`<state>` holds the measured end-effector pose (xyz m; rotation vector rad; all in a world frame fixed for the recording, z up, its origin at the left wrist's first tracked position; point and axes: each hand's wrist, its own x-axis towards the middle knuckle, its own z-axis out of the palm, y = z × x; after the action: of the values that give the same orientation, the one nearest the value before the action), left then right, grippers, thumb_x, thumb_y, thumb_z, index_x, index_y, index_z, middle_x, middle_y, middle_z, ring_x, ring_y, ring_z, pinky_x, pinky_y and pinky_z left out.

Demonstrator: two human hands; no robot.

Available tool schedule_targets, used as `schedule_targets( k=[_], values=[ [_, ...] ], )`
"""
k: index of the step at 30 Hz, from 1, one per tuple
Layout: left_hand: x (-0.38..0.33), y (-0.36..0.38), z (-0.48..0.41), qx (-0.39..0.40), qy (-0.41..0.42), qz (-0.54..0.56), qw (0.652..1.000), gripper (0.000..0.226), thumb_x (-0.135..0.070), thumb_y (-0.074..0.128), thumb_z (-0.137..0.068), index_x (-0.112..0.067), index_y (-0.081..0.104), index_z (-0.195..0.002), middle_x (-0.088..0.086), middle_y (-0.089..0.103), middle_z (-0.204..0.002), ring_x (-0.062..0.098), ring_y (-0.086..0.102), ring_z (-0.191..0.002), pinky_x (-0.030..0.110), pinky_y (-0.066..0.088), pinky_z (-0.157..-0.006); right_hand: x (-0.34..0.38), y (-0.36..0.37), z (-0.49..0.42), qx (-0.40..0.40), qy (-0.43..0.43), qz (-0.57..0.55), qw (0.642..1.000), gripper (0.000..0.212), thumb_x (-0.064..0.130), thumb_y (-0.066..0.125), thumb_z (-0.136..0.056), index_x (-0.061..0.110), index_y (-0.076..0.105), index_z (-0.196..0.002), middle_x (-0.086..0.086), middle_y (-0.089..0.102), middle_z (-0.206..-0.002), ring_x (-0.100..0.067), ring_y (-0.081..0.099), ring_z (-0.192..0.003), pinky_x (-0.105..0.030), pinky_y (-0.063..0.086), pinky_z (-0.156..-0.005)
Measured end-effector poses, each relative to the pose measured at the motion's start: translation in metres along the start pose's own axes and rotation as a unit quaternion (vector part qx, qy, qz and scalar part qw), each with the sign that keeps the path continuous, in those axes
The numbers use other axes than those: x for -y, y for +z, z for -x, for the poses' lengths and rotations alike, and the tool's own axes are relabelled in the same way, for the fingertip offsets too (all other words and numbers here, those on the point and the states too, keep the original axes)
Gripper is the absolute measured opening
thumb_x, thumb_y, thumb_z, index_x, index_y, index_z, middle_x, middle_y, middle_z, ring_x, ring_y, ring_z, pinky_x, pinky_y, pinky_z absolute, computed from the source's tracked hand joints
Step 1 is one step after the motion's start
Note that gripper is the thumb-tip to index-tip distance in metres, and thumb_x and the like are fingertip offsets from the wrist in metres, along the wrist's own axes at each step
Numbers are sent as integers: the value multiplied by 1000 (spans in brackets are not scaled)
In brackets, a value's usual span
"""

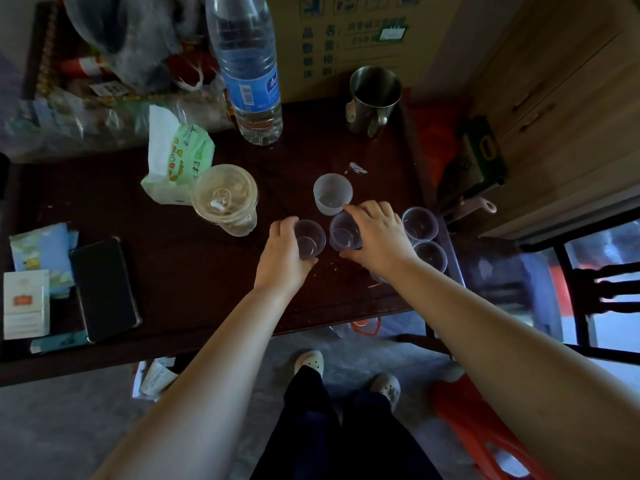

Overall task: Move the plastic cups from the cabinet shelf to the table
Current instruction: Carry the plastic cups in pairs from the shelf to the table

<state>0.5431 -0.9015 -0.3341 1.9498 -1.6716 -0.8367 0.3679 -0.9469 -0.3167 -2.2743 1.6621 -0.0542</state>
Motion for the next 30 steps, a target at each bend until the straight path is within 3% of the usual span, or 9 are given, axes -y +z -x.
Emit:
schedule_targets(
  k=[5, 20, 25, 30],
  values=[
    [1, 2, 0, -2, 1, 2, 1000, 77, -14, 77, -73, -9, 33, -136, 12, 41, -134, 26, 51, -117, 31, 46, -87, -1, 3, 0, -5, 1, 1, 1000, 86, 42, 78, -69, 22, 37, -141, -1, 44, -132, -22, 34, -125, -41, 28, -107],
    [3, 3, -6, -29, 22, -20, 999, 75, -13, 74, -76, -9, 31, -137, 13, 41, -134, 27, 50, -118, 30, 45, -84, 2, 13, 0, -40, 9, -19, 999, 82, 41, 79, -68, 18, 40, -137, -3, 47, -134, -25, 33, -129, -40, 27, -106],
    [4, 4, -3, -18, 16, -16, 1000, 81, -14, 74, -75, -9, 27, -141, 13, 38, -137, 26, 46, -123, 29, 43, -89, 3, 14, 5, -47, 16, -28, 998, 86, 39, 81, -66, 18, 39, -138, -3, 46, -135, -24, 33, -130, -42, 28, -107],
    [-3, -3, 4, -12, 2, -3, 1000, 90, -19, 75, -76, -9, 17, -145, 13, 26, -146, 28, 32, -135, 37, 41, -100, 4, 2, 15, -73, 10, -65, 995, 80, 39, 79, -70, 14, 42, -137, -6, 45, -137, -26, 34, -130, -40, 32, -108]
  ],
)
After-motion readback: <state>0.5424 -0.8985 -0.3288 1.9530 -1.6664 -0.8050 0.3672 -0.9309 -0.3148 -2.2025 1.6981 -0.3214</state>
